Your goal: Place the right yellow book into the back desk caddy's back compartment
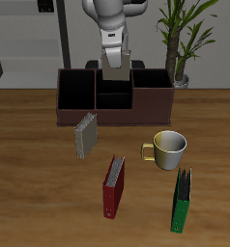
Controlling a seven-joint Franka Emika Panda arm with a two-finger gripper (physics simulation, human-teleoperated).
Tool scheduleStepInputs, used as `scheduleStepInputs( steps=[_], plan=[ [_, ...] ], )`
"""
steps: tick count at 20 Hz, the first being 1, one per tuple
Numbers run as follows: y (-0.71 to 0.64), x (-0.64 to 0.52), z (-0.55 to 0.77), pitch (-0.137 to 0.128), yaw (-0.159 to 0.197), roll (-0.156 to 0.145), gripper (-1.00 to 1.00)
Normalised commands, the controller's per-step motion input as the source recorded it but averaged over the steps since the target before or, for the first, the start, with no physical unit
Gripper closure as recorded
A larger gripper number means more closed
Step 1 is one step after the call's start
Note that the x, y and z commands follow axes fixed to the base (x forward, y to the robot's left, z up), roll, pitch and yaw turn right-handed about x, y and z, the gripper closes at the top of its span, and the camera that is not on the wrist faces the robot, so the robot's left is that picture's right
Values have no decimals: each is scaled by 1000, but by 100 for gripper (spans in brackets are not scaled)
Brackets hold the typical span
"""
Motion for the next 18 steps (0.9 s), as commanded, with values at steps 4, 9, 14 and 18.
scheduleStepInputs(
  steps=[4,9,14,18],
  plan=[
    [39,5,-90,13,1,12,100],
    [59,-10,-194,38,-1,19,100],
    [3,-4,-96,23,-6,3,100],
    [-42,-10,-47,11,-3,-3,100]
  ],
)
